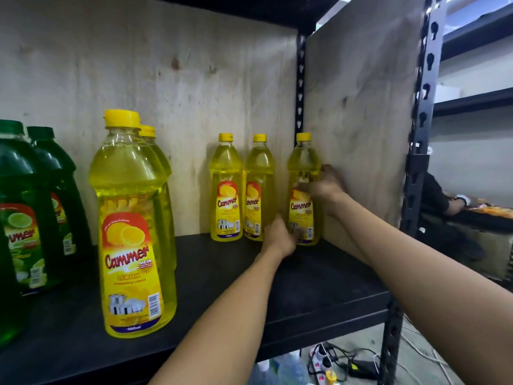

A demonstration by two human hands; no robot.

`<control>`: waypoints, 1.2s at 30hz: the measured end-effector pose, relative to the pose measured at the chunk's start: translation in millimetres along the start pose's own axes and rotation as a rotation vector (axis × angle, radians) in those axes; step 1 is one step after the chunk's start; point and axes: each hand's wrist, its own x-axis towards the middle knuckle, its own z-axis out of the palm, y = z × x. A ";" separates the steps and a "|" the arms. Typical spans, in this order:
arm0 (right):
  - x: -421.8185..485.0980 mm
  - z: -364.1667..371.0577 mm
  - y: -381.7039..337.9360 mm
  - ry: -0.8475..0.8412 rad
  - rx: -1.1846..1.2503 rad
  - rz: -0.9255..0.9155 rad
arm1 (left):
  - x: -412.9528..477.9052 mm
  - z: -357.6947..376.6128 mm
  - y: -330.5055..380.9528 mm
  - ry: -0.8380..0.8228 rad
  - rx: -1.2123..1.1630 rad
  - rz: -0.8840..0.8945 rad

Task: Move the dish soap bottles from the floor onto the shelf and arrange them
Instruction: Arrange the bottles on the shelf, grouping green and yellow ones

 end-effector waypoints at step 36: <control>-75.3 50.3 -46.5 -0.689 0.206 -0.080 | -113.6 -96.2 -14.2 0.326 0.034 -0.249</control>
